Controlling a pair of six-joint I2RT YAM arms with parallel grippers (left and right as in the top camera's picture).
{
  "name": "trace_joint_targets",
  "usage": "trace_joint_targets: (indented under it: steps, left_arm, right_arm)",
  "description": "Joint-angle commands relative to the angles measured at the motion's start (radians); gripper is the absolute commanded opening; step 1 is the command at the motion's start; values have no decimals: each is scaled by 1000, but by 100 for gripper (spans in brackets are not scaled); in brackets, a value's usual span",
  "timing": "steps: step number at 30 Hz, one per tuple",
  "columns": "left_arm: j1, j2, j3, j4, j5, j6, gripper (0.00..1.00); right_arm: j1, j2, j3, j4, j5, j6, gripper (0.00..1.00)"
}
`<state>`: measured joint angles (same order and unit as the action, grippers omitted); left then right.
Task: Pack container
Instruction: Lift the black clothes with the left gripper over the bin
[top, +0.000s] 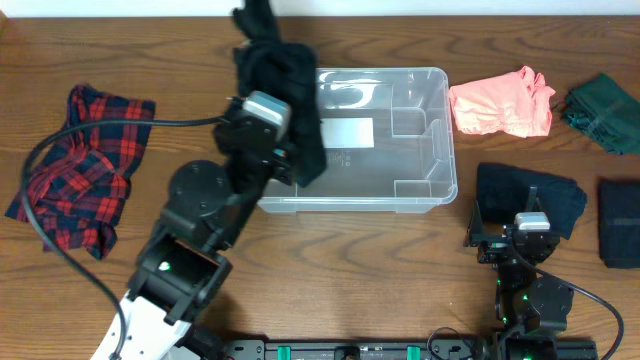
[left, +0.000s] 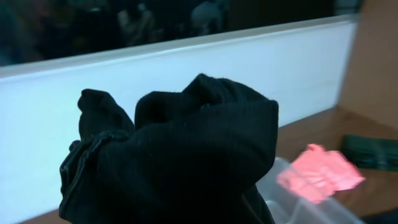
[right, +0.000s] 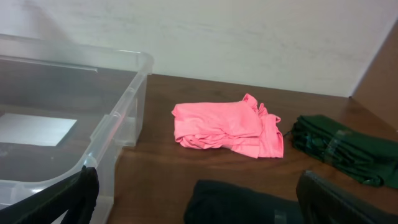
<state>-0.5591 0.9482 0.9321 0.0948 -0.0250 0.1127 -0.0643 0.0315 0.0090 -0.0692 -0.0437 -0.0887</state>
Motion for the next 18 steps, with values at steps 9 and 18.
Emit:
trace_joint_targets:
  steps: [9,18]
  left_arm:
    - [-173,143,56,154,-343,-139,6]
    - [-347,148,77,153,-803,-106,6]
  right_arm:
    - [-6,-6,-3,-2,11,-10,99]
    - [-6,-6,-3,-2,11,-10,99]
